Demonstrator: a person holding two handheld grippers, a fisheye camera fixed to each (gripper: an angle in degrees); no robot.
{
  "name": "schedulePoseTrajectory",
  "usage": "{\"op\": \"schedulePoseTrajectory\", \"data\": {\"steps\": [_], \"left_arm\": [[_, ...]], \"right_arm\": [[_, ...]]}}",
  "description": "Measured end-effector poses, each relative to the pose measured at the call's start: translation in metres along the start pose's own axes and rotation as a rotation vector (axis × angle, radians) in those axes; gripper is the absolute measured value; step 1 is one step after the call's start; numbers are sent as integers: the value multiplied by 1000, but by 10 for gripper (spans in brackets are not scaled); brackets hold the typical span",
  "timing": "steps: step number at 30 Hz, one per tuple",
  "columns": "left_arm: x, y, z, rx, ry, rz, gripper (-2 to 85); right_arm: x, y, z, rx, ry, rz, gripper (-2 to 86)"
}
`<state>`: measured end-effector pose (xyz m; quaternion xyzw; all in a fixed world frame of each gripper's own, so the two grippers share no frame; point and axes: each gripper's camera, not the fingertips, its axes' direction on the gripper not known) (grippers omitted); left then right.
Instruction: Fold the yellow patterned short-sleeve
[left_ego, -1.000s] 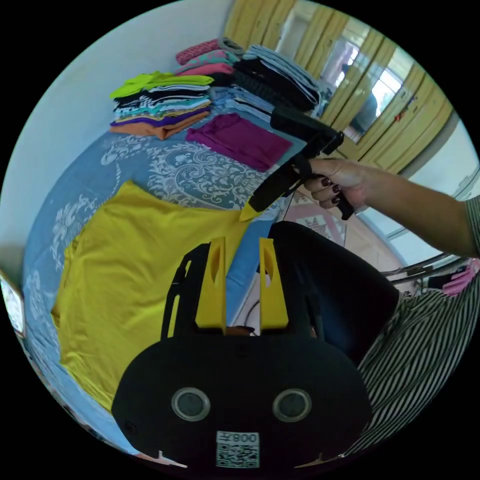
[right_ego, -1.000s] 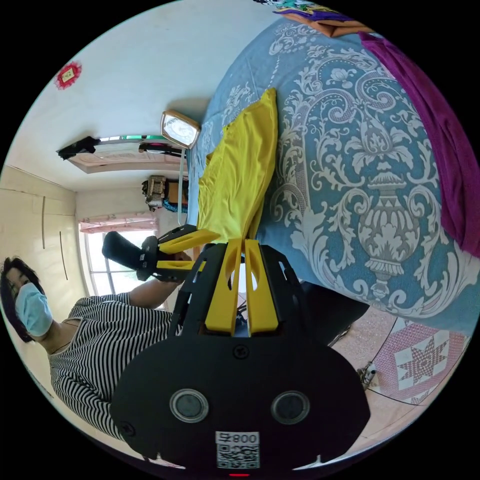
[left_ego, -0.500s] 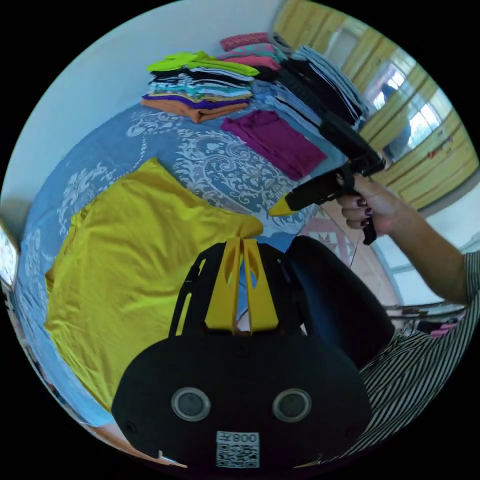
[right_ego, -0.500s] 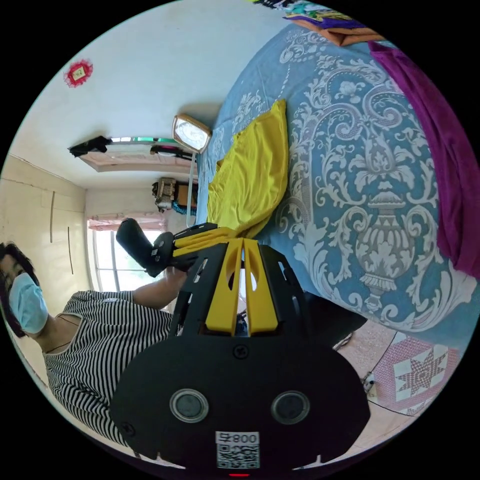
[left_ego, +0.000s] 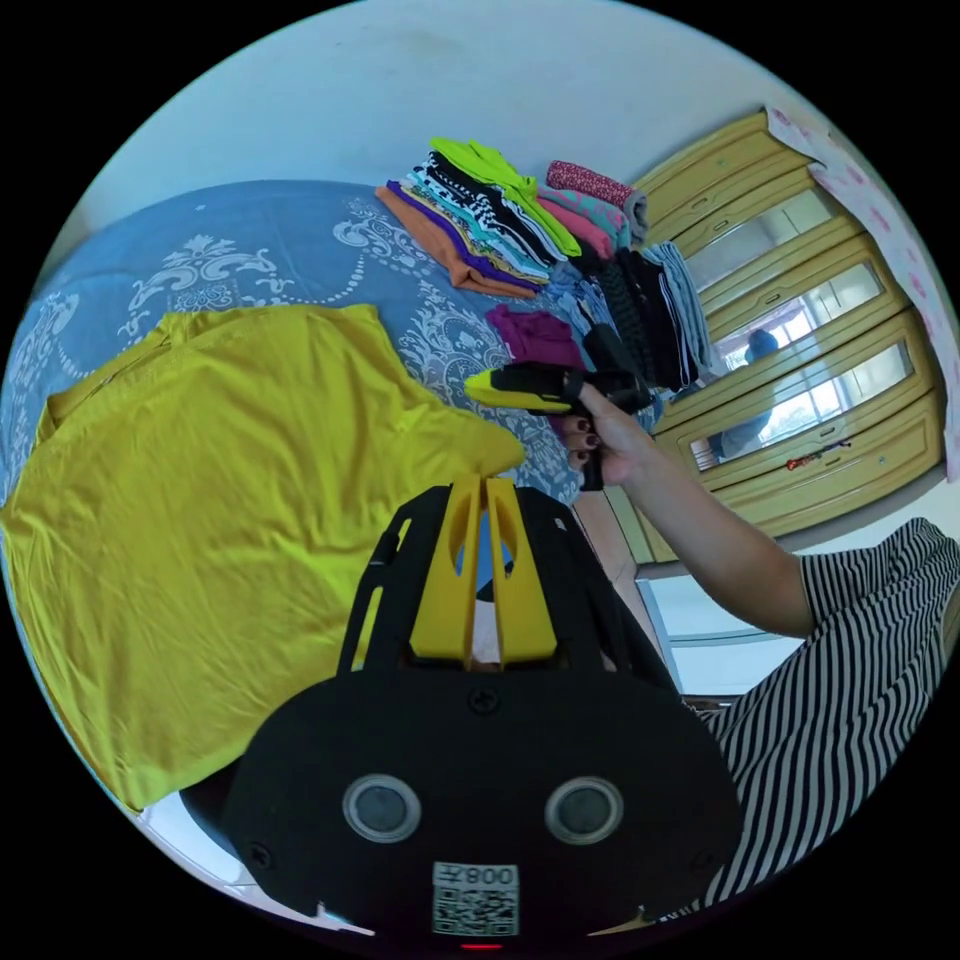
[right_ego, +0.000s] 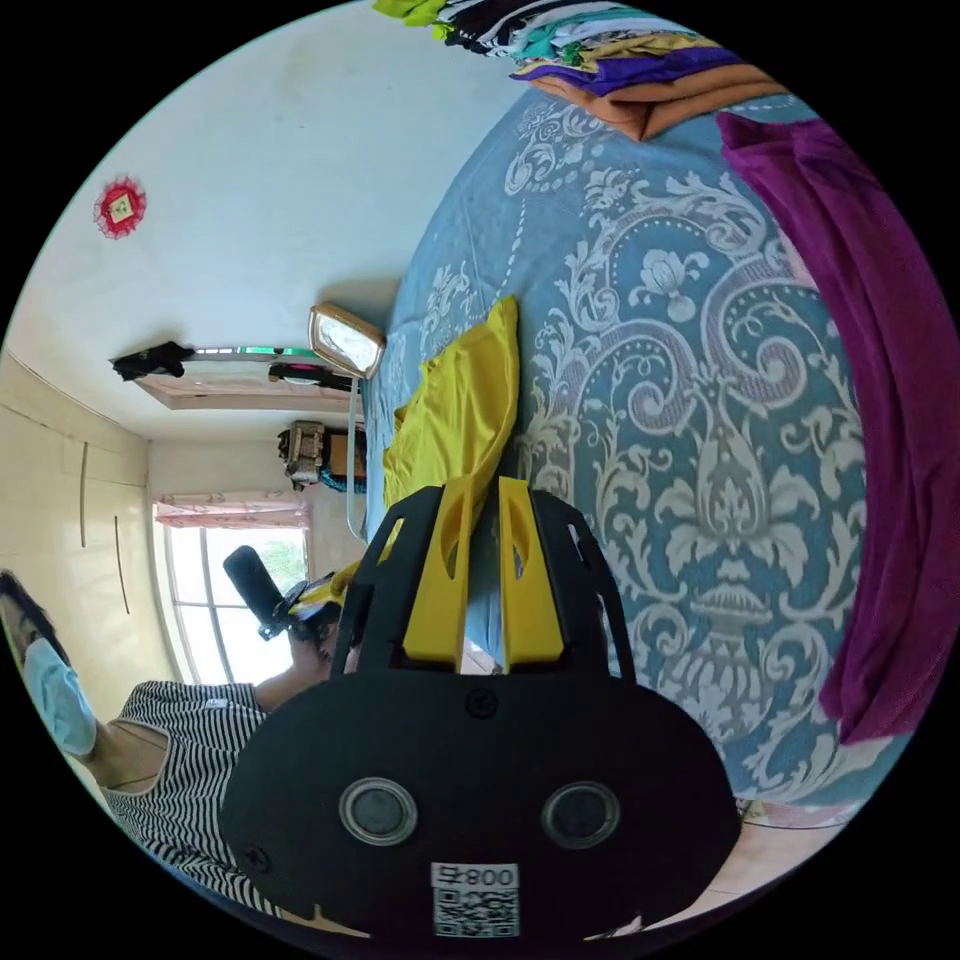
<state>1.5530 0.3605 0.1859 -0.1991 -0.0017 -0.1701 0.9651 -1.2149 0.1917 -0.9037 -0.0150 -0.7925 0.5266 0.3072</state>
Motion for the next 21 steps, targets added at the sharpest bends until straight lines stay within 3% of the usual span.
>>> {"op": "schedulePoseTrajectory", "data": {"steps": [13, 21], "left_arm": [[-13, -22, 24, -60, 73, 45, 9], [-40, -19, 50, -71, 136, 57, 7]], "right_arm": [[-39, -166, 99, -73, 218, 8, 75], [-71, -238, 143, -91, 203, -26, 76]]}}
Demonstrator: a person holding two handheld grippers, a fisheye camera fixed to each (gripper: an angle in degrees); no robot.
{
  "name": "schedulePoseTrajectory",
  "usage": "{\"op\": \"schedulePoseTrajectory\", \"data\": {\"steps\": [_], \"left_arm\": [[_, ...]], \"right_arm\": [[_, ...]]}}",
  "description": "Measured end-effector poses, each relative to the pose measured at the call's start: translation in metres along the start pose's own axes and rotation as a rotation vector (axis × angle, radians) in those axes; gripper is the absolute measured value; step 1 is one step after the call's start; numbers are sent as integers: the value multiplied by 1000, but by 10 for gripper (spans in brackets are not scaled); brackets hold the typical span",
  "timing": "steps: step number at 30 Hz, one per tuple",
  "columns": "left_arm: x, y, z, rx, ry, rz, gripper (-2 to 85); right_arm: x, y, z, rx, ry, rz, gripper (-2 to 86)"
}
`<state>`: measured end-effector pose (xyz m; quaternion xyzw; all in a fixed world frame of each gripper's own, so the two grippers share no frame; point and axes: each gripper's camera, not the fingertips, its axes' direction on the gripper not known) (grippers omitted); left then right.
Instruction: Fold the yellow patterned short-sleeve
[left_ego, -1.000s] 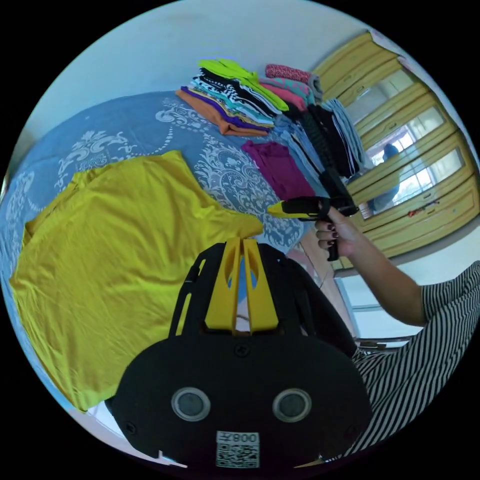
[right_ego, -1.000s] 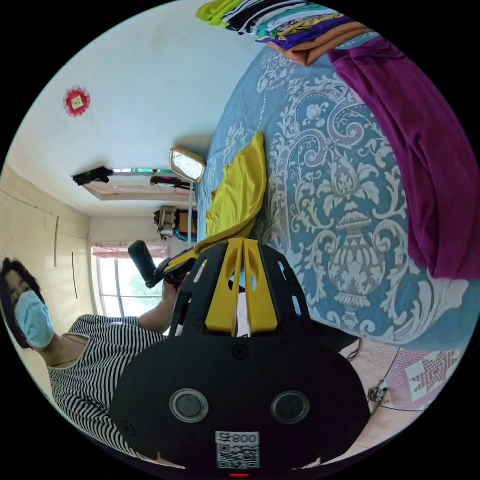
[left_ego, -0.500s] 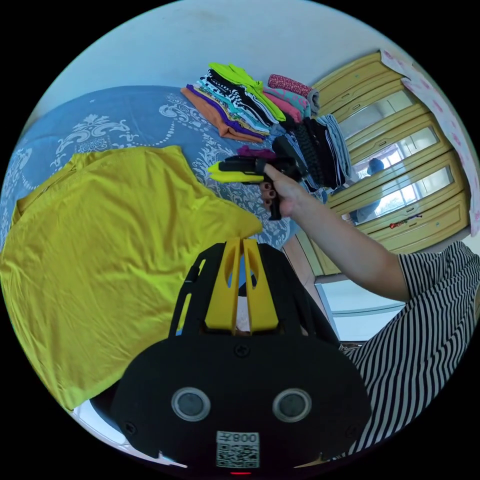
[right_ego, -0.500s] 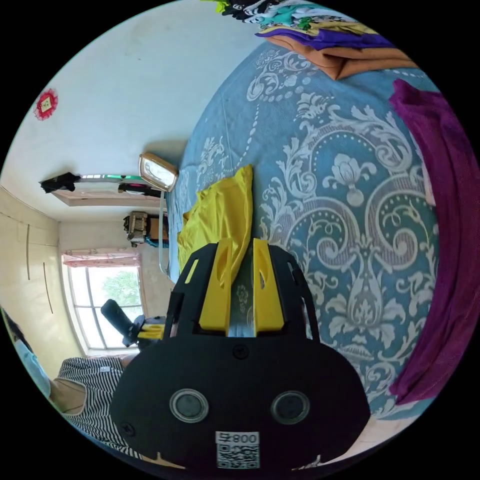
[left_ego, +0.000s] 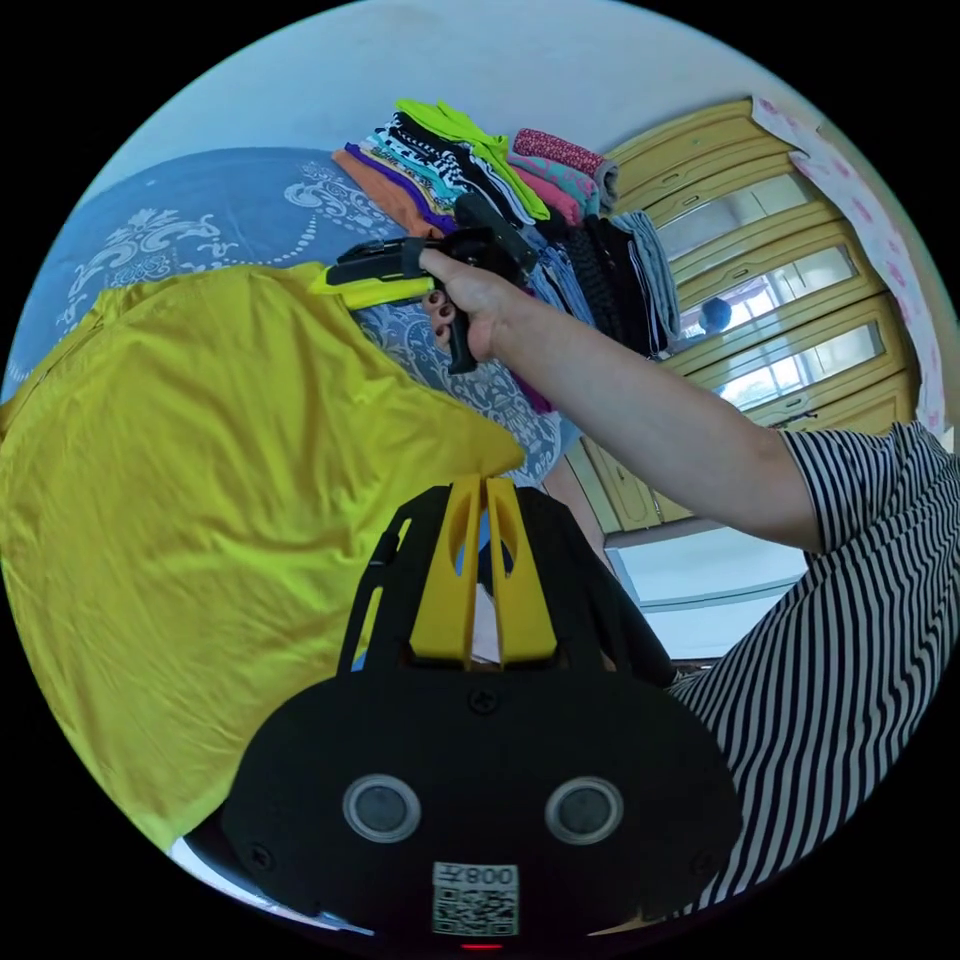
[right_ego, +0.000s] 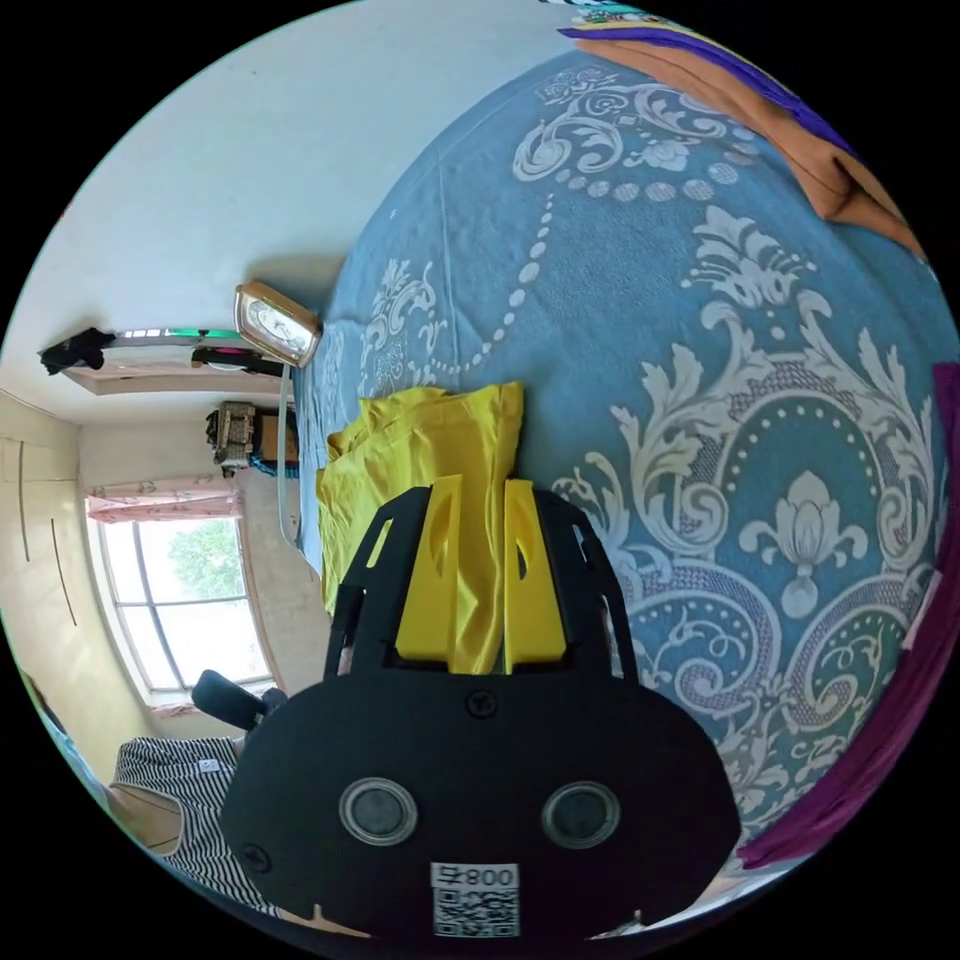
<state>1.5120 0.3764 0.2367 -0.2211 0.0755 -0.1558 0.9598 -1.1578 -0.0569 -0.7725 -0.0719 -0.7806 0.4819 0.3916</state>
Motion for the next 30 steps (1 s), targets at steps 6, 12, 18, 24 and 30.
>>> {"op": "schedulePoseTrajectory", "data": {"steps": [6, 12, 18, 24, 30], "left_arm": [[-30, 13, 18, 11, 32, 0, 6], [-65, 34, 39, 23, 52, -6, 6], [-99, 63, 62, 39, 62, 3, 6], [-134, 105, 82, 76, 81, 20, 6], [-177, 167, 84, 169, 97, 14, 5]], "right_arm": [[-28, -59, 20, -20, -37, -20, 75], [-55, -110, 32, -44, -74, -27, 42], [-87, -156, 23, -38, -79, -30, 21], [-134, -195, -1, 7, -131, -33, 18], [-200, -231, -23, 66, -201, -36, 17]]}}
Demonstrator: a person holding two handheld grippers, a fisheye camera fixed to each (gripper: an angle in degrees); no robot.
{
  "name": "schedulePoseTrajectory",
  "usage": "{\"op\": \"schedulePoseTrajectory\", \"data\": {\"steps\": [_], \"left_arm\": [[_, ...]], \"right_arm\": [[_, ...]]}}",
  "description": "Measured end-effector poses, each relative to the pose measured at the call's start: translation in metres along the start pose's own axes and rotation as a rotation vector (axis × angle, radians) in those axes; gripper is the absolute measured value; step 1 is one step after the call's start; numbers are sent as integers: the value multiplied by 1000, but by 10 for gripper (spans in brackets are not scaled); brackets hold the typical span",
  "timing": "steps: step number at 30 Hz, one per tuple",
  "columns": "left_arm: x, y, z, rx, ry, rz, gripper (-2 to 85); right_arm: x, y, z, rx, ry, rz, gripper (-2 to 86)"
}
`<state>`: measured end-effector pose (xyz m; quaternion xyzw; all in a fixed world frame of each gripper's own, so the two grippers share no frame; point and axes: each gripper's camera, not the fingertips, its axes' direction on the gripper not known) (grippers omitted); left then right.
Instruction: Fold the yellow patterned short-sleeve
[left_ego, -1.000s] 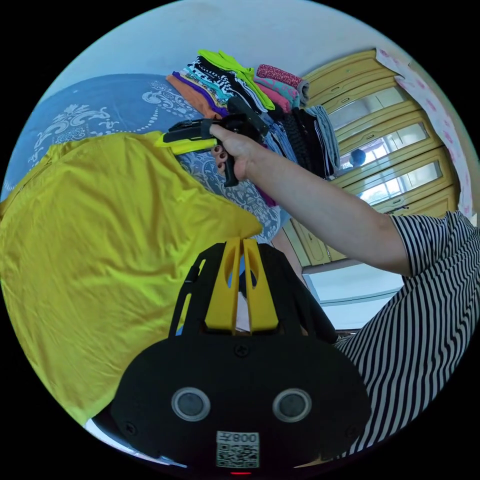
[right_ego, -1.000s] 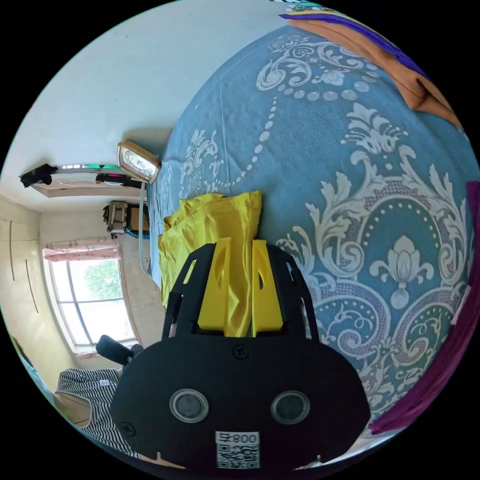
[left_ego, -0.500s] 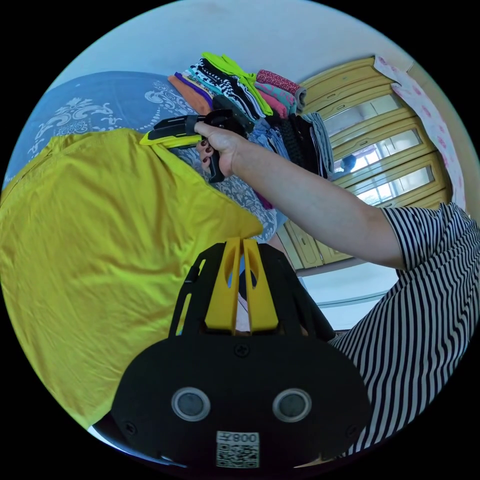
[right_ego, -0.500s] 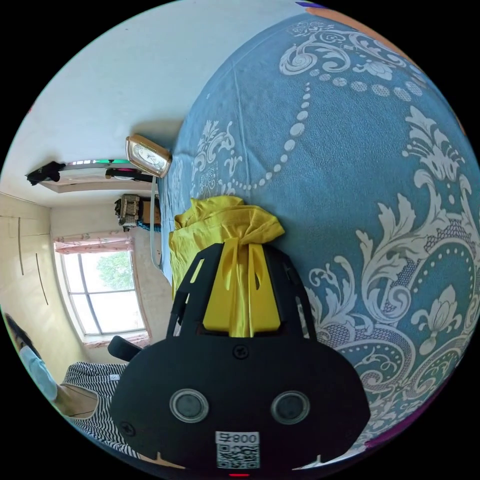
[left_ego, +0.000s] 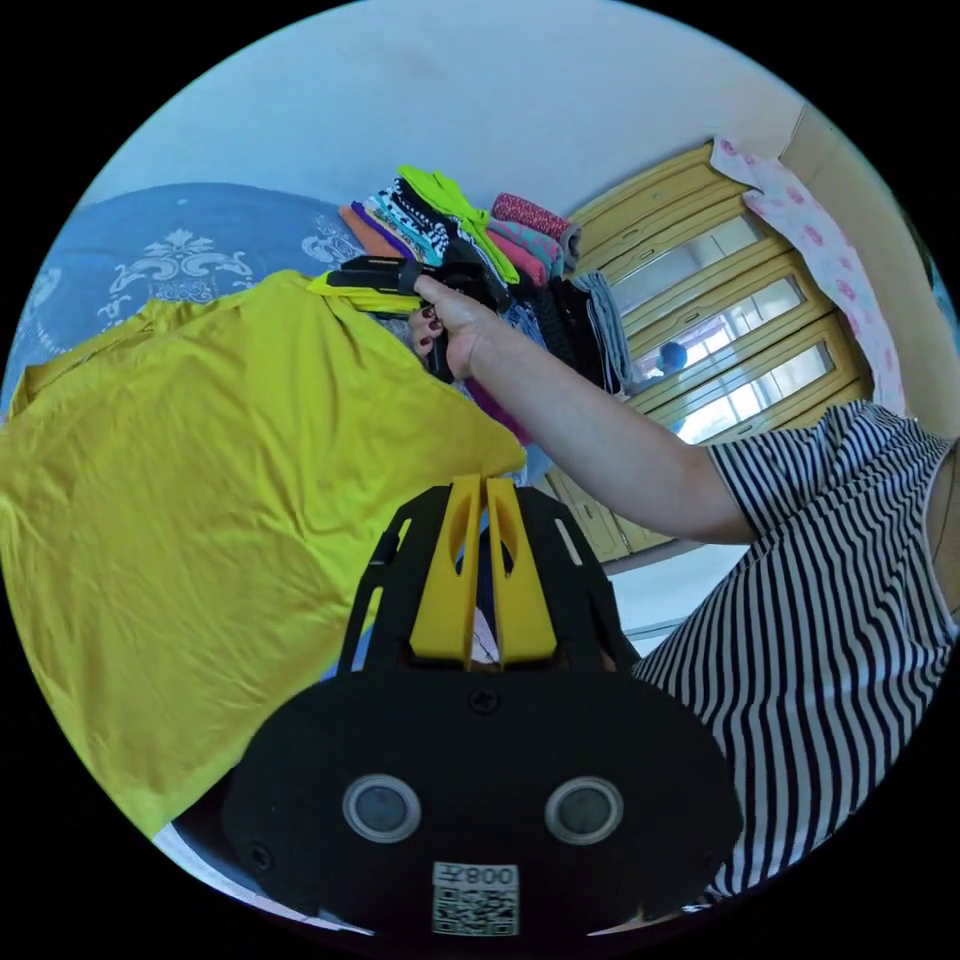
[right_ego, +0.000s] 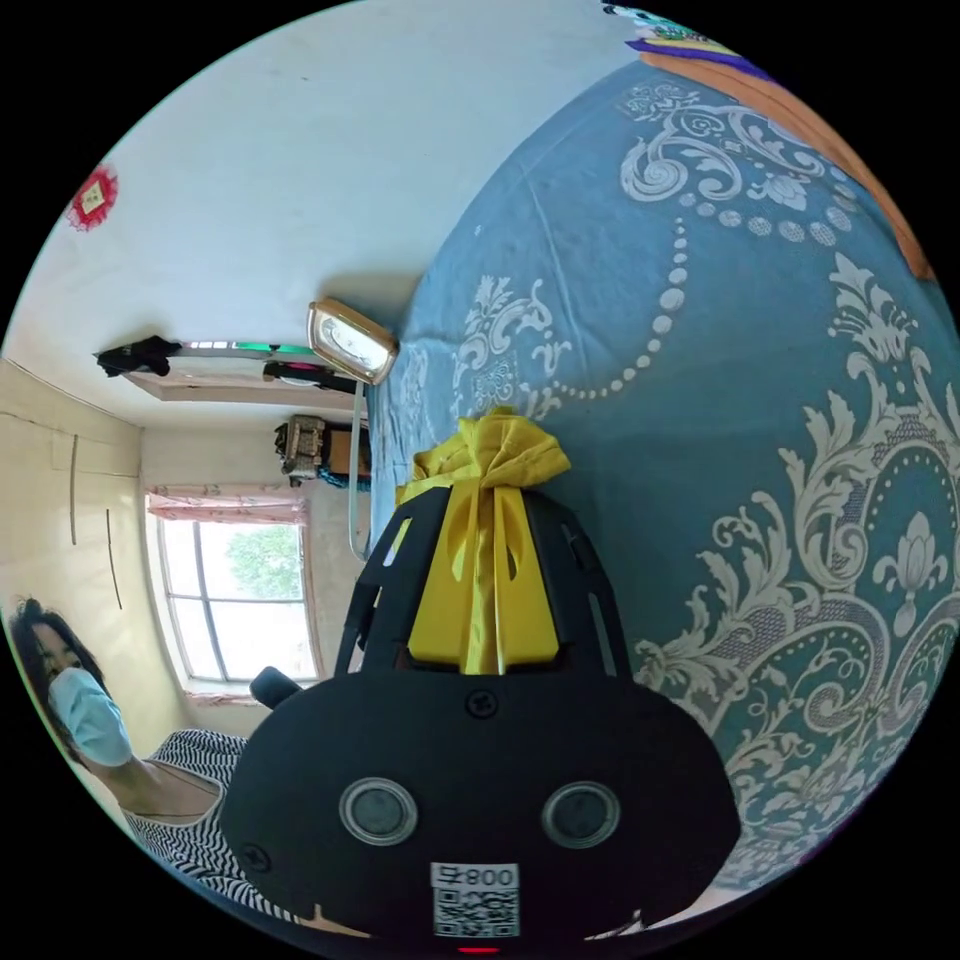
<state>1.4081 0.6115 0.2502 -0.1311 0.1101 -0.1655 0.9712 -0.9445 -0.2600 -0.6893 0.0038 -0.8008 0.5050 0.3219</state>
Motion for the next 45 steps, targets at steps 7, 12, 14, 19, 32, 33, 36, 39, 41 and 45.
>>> {"op": "schedulePoseTrajectory", "data": {"steps": [7, 12, 14, 19, 32, 33, 36, 39, 41, 45], "left_arm": [[-71, 106, -31, 167, -2, -105, 7], [-123, 192, -46, 272, -11, -204, 7], [-152, 238, -50, 335, -20, -268, 7], [-205, 327, -48, 428, -56, -377, 7], [-351, 547, 11, 696, -1, -659, 8], [-356, 556, 15, 706, 4, -671, 8], [-382, 599, 35, 743, 19, -719, 7], [-406, 636, 55, 767, 24, -758, 7], [-424, 662, 71, 784, 28, -785, 7], [-448, 694, 94, 799, 29, -804, 5]], "right_arm": [[-111, -60, 15, 29, -43, -50, 17], [-195, -107, 40, 20, -55, -89, 16], [-227, -125, 53, 7, -62, -103, 16], [-320, -180, 105, -56, -64, -138, 15], [-528, -311, 235, -231, 74, -224, 13], [-546, -323, 246, -250, 88, -234, 13], [-593, -350, 273, -295, 133, -267, 13], [-634, -377, 297, -335, 181, -287, 13], [-657, -393, 309, -352, 204, -295, 13], [-710, -430, 331, -385, 271, -321, 14]]}}
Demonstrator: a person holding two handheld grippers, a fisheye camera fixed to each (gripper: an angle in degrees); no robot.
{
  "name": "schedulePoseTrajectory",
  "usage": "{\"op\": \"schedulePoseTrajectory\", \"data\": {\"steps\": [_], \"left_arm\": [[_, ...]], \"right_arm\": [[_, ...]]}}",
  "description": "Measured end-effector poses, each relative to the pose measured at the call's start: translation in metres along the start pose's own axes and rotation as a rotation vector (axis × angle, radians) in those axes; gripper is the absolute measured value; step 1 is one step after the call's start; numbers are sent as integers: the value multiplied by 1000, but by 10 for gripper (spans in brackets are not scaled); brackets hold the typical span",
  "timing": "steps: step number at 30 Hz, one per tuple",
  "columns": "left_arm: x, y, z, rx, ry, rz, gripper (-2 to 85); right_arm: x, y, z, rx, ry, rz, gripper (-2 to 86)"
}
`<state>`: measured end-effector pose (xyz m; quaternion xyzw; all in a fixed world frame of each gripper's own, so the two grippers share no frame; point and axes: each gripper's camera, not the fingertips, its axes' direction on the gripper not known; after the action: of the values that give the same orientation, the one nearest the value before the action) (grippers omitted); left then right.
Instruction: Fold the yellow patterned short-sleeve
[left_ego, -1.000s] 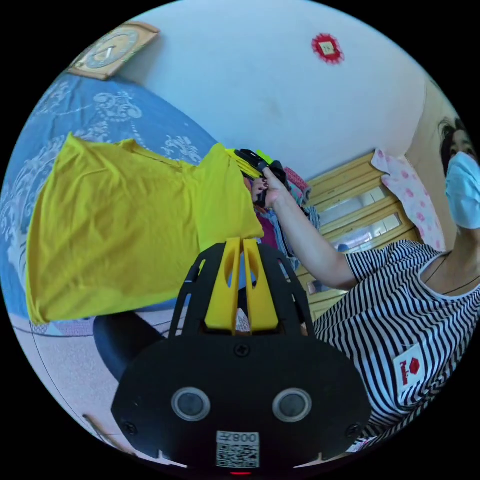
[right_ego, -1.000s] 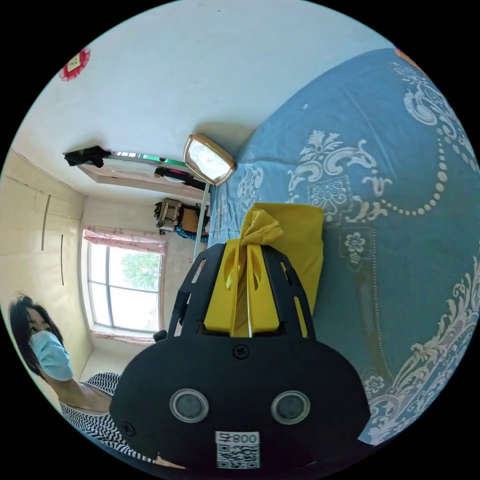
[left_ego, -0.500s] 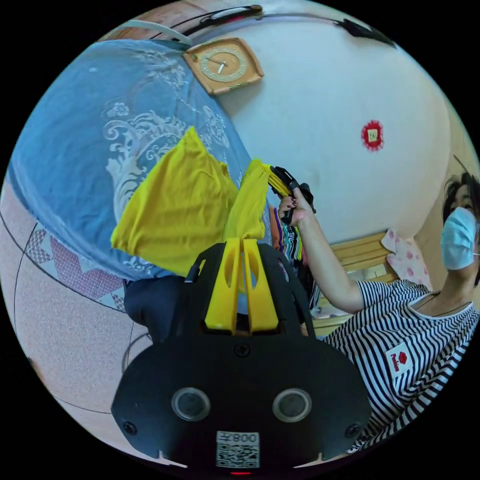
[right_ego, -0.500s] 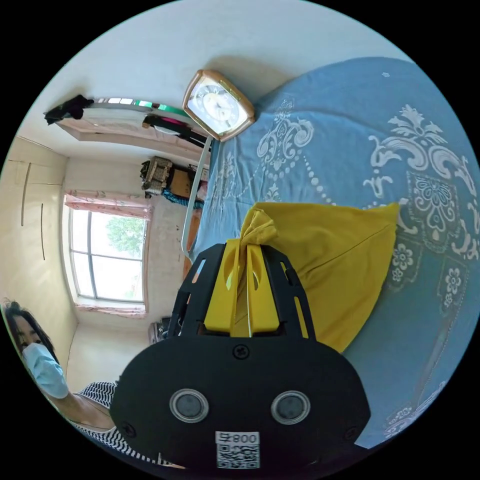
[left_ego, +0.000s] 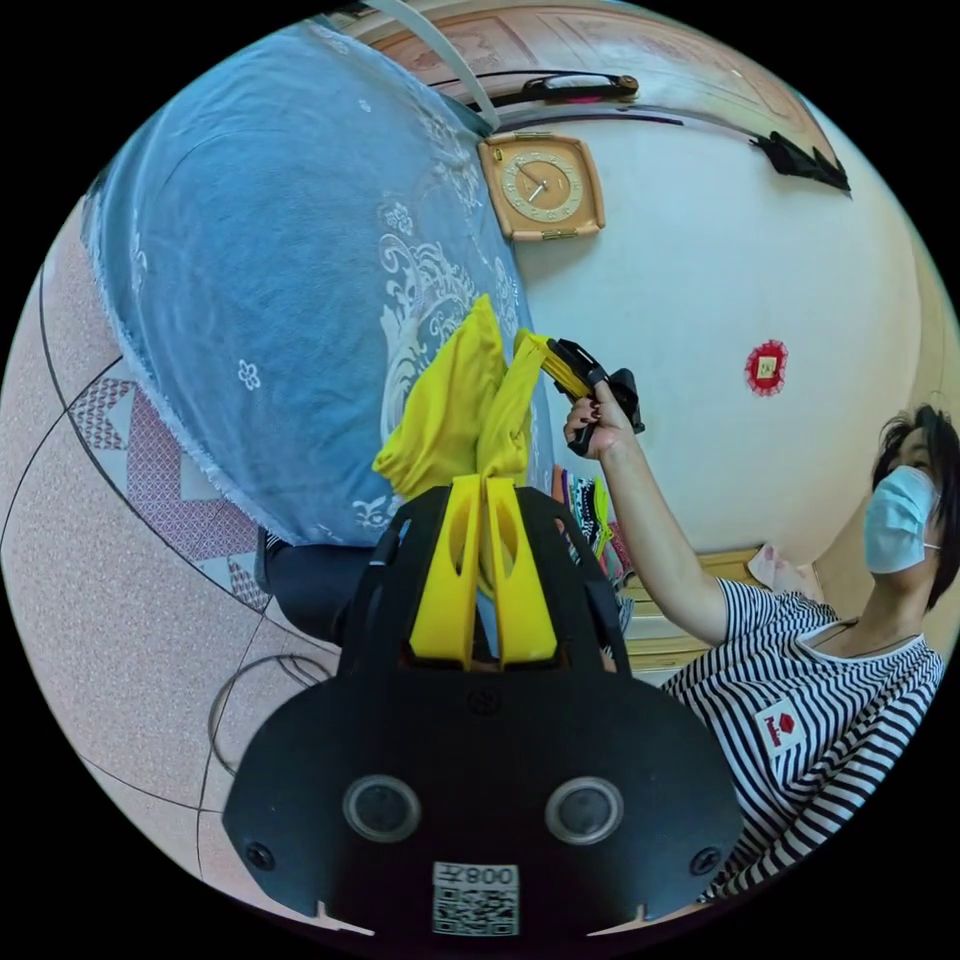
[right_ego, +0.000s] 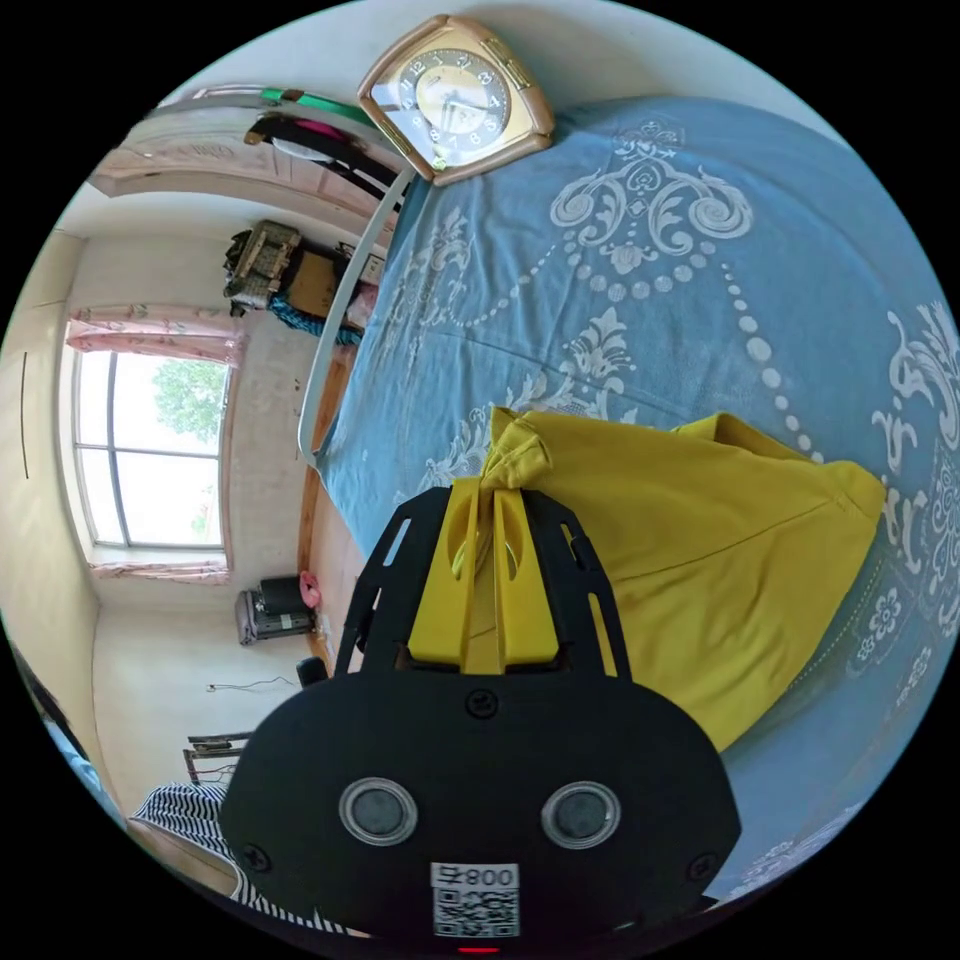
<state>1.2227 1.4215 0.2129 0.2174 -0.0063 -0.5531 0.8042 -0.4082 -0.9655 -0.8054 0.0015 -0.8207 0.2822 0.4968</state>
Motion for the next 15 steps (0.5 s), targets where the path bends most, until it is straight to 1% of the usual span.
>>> {"op": "schedulePoseTrajectory", "data": {"steps": [8, 15], "left_arm": [[-90, 31, 11, 14, 14, -50, 3], [-146, 51, 24, 20, 22, -79, 5]], "right_arm": [[-64, -85, -30, -57, 86, -34, 16], [-108, -150, -69, -91, 167, -47, 17]]}}
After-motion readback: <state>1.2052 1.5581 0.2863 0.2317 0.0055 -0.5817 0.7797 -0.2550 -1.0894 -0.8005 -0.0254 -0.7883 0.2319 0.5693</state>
